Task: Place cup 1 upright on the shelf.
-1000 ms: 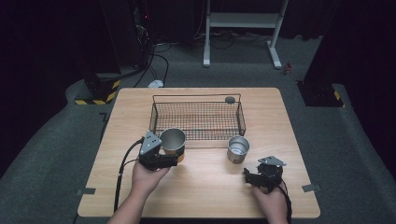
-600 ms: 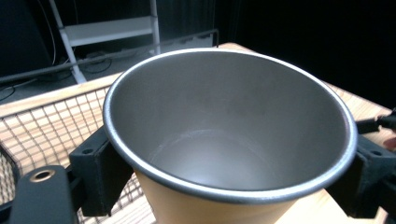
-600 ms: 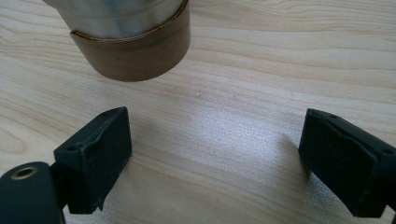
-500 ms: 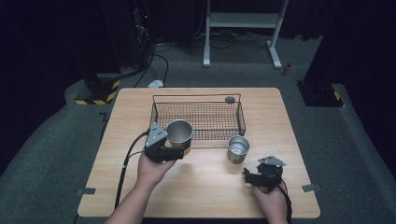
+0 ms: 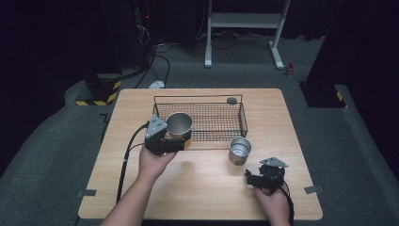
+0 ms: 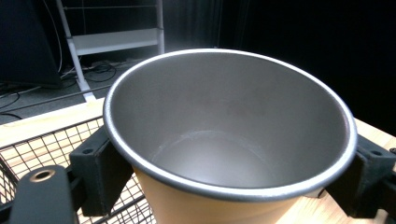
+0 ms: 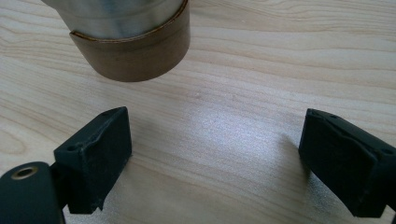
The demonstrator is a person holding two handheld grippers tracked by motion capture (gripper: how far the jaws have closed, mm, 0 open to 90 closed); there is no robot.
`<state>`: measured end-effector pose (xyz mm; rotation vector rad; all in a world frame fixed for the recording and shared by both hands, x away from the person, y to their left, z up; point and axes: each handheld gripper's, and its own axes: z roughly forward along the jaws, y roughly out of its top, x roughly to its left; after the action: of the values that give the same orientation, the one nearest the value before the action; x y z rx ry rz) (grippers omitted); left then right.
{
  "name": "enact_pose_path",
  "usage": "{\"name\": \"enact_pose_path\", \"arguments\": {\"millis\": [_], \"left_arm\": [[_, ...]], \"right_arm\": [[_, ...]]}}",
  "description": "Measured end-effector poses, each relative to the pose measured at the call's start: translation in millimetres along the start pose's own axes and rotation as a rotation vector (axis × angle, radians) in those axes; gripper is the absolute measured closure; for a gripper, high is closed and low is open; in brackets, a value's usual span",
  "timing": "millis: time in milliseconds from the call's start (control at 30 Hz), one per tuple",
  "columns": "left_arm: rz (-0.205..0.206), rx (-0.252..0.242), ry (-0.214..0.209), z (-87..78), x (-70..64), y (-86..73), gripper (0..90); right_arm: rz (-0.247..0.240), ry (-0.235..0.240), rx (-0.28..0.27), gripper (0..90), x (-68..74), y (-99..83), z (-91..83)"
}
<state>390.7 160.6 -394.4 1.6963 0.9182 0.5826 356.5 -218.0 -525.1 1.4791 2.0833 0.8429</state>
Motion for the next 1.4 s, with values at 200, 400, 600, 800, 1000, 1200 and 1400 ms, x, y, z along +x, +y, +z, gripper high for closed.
{"name": "enact_pose_path", "arguments": {"millis": [200,400,600,800,1000,1200,1400], "left_arm": [[0.004,-0.017,0.009,4.7,5.8,6.7,14.1],[-0.005,-0.006,0.016,11.7,10.8,9.6,14.1],[-0.014,0.008,0.018,23.6,15.6,9.5,14.1],[-0.032,0.017,0.032,33.1,23.1,9.1,14.2],[-0.038,0.02,0.053,41.7,33.2,8.3,14.2],[-0.031,0.02,0.074,49.5,41.2,12.4,14.2],[-0.044,0.022,0.09,59.0,48.8,16.2,14.1]], "right_arm": [[0.0,0.0,0.0,9.5,0.0,0.0,0.0],[0.0,0.0,0.0,9.5,0.0,0.0,0.0],[0.0,0.0,0.0,9.5,0.0,0.0,0.0],[0.0,0.0,0.0,9.5,0.0,0.0,0.0],[-0.001,0.0,0.0,9.5,0.0,0.0,0.0],[0.0,0.0,0.0,9.5,0.0,0.0,0.0],[0.0,0.0,0.0,9.4,0.0,0.0,0.0]]}}
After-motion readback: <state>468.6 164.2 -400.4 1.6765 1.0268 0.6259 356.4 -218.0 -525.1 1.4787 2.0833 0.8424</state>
